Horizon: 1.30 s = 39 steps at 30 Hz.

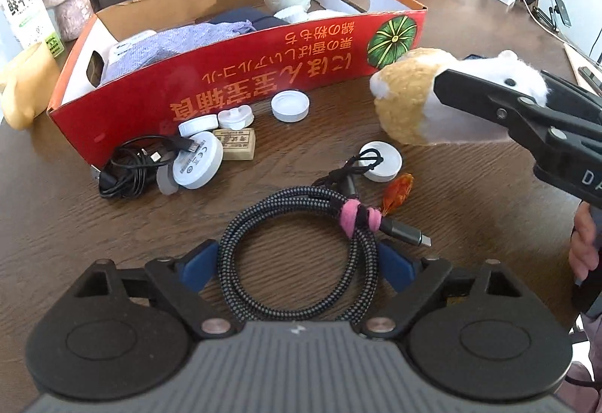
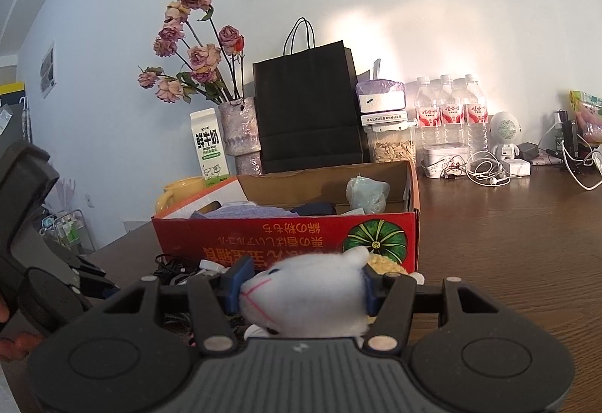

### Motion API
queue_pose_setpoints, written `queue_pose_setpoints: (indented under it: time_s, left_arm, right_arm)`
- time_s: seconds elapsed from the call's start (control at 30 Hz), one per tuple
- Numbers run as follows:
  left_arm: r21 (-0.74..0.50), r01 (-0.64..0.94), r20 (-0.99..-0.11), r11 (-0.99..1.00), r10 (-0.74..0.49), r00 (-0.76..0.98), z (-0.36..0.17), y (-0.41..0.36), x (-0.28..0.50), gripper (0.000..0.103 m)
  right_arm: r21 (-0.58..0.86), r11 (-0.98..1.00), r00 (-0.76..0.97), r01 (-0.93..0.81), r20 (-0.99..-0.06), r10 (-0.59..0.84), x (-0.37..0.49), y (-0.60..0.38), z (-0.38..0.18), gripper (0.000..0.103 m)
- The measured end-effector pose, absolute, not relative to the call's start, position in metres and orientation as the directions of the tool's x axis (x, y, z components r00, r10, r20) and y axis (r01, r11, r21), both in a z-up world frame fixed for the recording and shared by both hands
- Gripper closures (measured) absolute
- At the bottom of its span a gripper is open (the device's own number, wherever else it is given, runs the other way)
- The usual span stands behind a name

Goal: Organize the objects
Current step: 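Grasp the braided black cable with the left gripper while the right gripper holds the sheep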

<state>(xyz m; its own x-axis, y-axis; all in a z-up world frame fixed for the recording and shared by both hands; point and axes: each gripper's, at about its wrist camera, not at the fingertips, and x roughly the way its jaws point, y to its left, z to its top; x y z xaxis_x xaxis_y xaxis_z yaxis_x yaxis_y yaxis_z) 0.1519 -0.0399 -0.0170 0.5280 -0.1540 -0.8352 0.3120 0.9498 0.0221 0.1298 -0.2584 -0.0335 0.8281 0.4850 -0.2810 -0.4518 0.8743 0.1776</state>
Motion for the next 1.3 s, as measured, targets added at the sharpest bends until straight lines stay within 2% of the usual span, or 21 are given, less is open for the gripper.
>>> queue_pose_setpoints:
  time_s: [0.7, 1.3]
  left_arm:
    - [0.009, 0.226, -0.759, 0.974, -0.140, 0.635, 0.002, -0.022, 0.127, 0.013]
    - [-0.015, 0.192, -0.659, 0.981, -0.154, 0.736, 0.046, -0.006, 0.130, 0.013]
  right_arm:
    - [0.124, 0.880, 0.843, -0.458, -0.253, 0.475, 0.117, -0.253, -0.023, 0.048]
    - [0.055, 0.870, 0.855, -0.490, -0.167, 0.492, 0.117, -0.230, 0.025, 0.049]
